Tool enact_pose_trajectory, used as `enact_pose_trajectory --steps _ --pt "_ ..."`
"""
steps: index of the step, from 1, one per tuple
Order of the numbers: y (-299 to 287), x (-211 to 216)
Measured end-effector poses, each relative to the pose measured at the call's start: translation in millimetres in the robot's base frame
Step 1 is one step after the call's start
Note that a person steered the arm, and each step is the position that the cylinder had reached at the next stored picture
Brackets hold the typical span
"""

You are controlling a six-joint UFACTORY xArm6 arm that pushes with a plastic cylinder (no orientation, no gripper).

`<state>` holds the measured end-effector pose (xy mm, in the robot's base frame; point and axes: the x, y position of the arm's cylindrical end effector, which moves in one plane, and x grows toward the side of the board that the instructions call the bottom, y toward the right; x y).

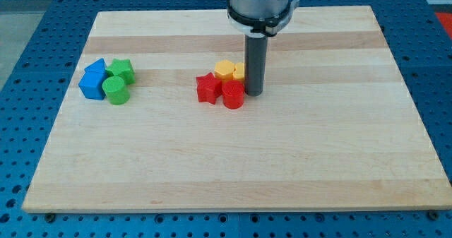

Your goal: Move the red star towards the top center of the board

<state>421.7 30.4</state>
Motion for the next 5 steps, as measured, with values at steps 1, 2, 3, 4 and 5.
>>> enact_pose_trajectory --steps 1,2,3,4,5 --pt "17 0" --pt "32 19" --pt "13 38" --pt "-12 28" --pt "-29 15"
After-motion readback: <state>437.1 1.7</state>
